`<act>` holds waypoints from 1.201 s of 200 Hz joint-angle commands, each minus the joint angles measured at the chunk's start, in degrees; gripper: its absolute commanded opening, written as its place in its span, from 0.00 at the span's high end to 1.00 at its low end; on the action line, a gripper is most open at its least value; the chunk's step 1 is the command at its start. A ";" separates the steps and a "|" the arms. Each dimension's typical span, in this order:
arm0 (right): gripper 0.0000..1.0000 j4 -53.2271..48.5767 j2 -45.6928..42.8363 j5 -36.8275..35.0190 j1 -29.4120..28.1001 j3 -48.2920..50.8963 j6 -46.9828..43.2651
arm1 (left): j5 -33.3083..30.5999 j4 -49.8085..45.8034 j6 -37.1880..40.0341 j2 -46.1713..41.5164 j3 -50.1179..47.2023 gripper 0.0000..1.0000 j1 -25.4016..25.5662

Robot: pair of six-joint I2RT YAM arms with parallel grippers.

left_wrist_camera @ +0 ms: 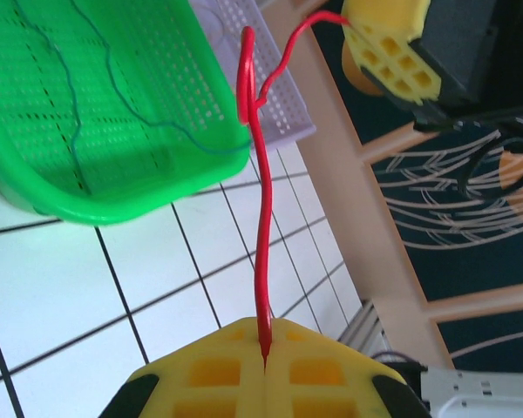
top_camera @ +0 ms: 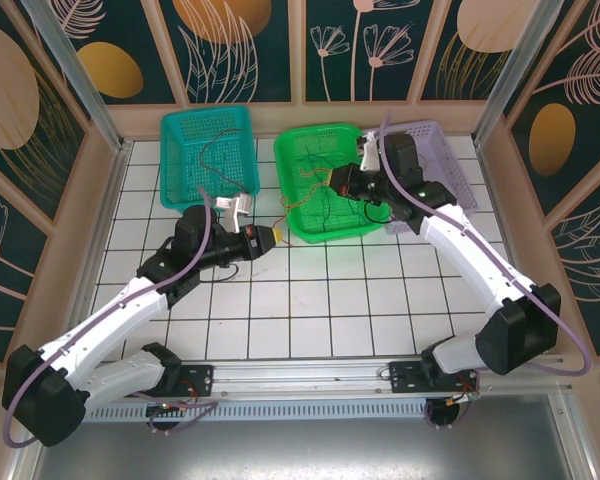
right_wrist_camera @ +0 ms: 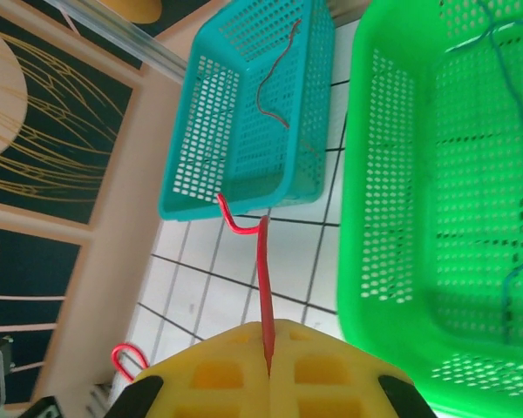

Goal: Untangle the cables

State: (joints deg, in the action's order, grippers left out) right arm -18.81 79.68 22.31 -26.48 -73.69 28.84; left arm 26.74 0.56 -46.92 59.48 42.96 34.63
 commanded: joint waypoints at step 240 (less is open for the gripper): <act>1.00 23.51 -13.09 -18.48 -15.75 18.73 23.55 | -21.45 25.47 -38.18 16.89 18.73 0.43 -1.74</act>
State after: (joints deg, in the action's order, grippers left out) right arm 4.01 71.83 5.39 -46.70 -56.25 47.29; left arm 4.40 36.07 -88.20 83.11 57.74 33.30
